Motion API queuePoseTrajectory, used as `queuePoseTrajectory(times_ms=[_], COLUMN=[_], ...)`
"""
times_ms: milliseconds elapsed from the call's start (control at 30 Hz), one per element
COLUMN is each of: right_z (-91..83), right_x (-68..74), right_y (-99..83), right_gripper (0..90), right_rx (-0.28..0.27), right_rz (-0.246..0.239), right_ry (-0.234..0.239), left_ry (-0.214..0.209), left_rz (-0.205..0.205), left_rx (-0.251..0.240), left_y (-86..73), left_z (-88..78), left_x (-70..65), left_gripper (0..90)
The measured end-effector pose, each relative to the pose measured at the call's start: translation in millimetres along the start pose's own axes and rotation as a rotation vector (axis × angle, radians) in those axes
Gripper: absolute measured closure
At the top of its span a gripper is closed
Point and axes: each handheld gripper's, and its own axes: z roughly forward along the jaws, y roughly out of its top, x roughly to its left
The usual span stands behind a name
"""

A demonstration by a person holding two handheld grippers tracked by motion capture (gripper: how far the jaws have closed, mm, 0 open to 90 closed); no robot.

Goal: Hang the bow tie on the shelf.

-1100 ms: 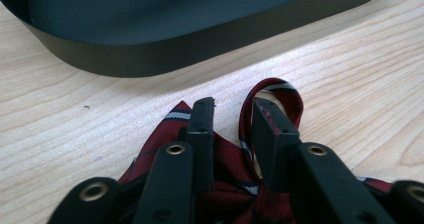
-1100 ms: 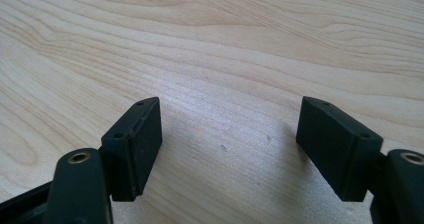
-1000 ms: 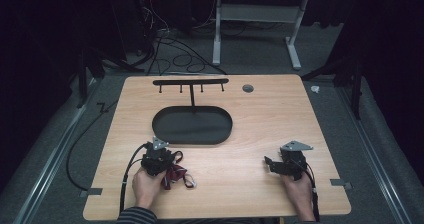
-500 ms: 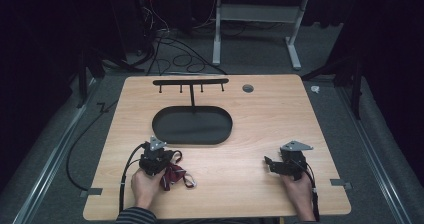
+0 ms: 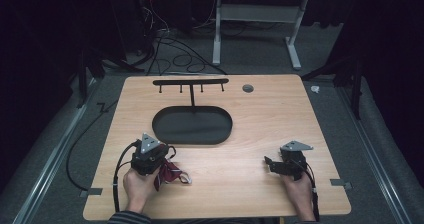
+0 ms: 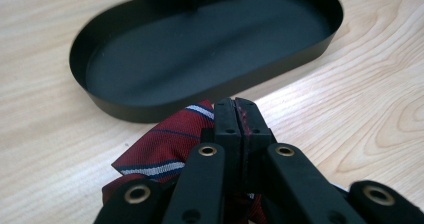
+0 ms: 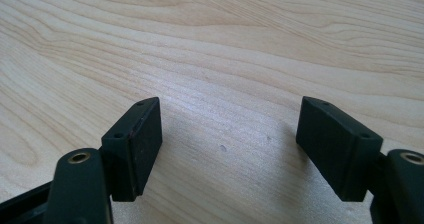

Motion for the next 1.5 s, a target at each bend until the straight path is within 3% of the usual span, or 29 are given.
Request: queuePoseTrajectory(times_ms=[200,467,1133,1500], right_z=[0.0,0.0,0.1,0.0], right_x=[0.0,0.0,-0.1,-0.1], right_y=[0.0,0.0,0.0,0.0], right_gripper=[27.8,27.8,27.7,27.7], right_rx=[0.0,0.0,-0.001,-0.001], right_rz=[0.0,0.0,-0.003,-0.003], right_ry=[0.0,0.0,0.0,0.0], left_ry=[-0.02,-0.044,-0.107,-0.118], left_rz=[0.01,0.02,0.016,0.007], left_rx=[-0.046,-0.072,-0.098,-0.113], left_y=[12.9,25.2,64.2,77.8], left_z=[-10.3,-15.9,-18.6,-16.3], left_x=[-3.2,-5.6,-3.9,-1.8], left_gripper=[89.0,89.0,89.0,89.0])
